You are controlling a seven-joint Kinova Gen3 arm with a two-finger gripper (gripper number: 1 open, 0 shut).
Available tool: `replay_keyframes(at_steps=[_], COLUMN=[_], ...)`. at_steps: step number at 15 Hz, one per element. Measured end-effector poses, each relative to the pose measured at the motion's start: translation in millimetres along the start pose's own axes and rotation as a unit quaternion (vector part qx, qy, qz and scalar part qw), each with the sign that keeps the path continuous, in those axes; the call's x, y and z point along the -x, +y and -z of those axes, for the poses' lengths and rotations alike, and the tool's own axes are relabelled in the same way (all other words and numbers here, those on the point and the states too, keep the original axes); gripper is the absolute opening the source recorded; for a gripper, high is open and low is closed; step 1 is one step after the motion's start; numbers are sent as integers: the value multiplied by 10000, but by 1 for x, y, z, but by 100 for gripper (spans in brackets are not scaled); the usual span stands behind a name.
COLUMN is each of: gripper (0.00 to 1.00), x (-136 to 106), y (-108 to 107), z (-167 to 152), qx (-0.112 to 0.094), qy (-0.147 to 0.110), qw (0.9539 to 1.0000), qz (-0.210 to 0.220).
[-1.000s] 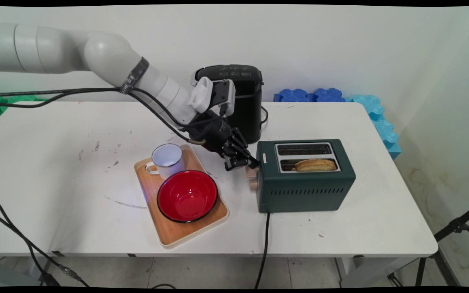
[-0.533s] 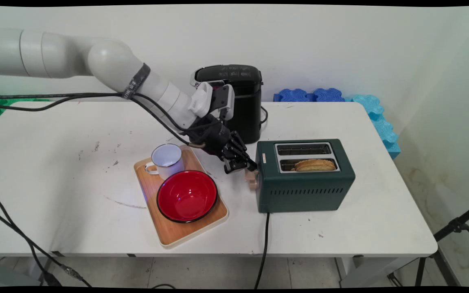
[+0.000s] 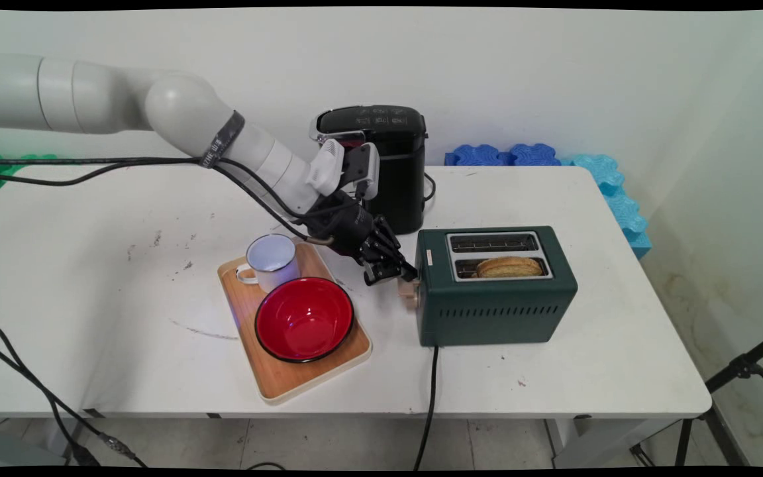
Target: Press the toaster switch
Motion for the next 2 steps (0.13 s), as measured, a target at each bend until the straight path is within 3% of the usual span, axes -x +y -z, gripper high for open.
replay_keyframes(at_steps=[2], gripper=[0], x=[2], y=[0], z=[0], qx=[-2], qy=[9], qw=[10000], qz=[18])
